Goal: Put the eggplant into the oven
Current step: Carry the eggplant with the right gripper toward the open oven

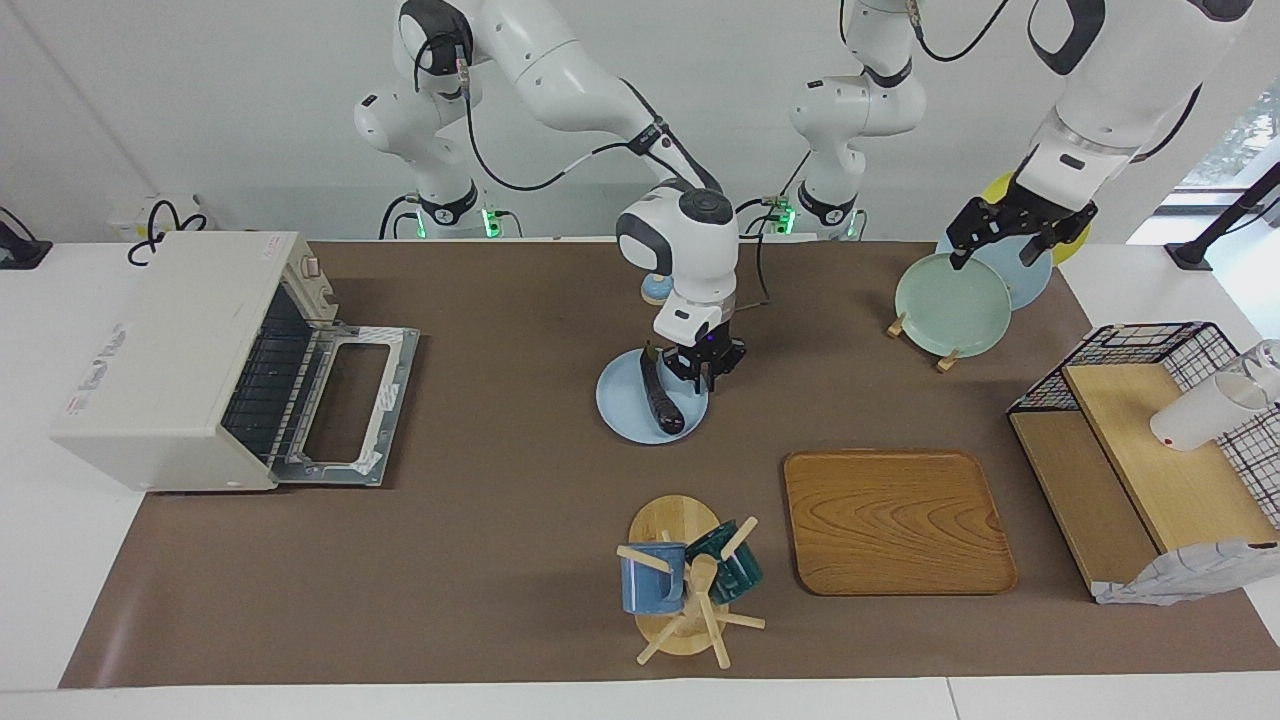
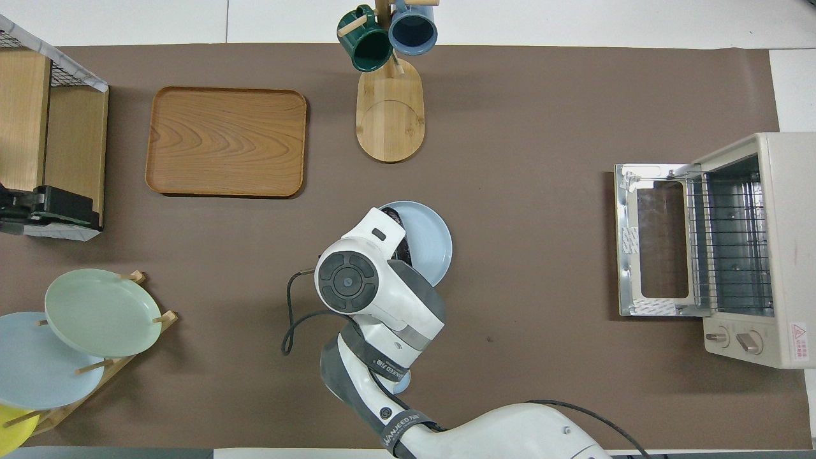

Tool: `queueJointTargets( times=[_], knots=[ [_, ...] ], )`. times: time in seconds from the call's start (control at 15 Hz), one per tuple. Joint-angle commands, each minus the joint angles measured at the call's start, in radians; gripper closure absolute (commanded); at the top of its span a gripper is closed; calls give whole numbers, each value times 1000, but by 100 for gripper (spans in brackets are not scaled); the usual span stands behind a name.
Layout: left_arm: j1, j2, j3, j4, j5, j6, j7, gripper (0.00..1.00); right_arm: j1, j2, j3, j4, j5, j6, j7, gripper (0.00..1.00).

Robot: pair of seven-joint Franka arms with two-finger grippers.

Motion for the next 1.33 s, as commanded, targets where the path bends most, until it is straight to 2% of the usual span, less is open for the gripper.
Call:
queueJointTargets(
  times=[0.0, 0.13, 0.2, 0.27, 0.4, 0.53, 0.73, 0.8, 0.87, 1.0, 1.27],
  knots=[
    [-2, -40, -3, -118, 16, 85, 4, 0, 14, -37, -1, -70, -9, 55, -7, 78],
    [-9, -13, 0, -109, -4, 129, 0, 0, 20, -44, -1, -99, -8, 87, -3, 82],
    [-12, 2, 1, -90, -5, 138, -1, 0, 20, -44, -1, -103, -9, 88, -3, 88],
    [-19, 21, 1, -41, -5, 120, -1, 0, 21, -44, -1, -102, -9, 85, -4, 100],
    [-25, 47, 1, 22, 1, 50, 0, 0, 21, -44, -3, -81, -12, 52, -10, 100],
    [-23, 44, 0, 24, 2, 35, 5, 0, 18, -43, -5, -32, -52, -55, -16, 100],
    [-25, 33, 1, -5, -4, 40, 4, 0, 1, -41, -8, 105, -138, -328, -16, 100],
    [-25, 33, 1, -6, -4, 40, 4, 0, 4, -52, -17, 104, -146, -380, -13, 100],
    [-23, 33, 1, -7, -4, 41, 5, 0, -6, -96, -27, 88, -161, -434, -13, 100],
    [-20, 32, 3, -19, -4, 57, 5, 0, -99, -193, -37, 23, -166, -500, -18, 100],
    [-25, 32, 4, -19, -4, 60, 7, 0, -287, -403, -38, -195, -166, -560, -108, 100]
  ],
)
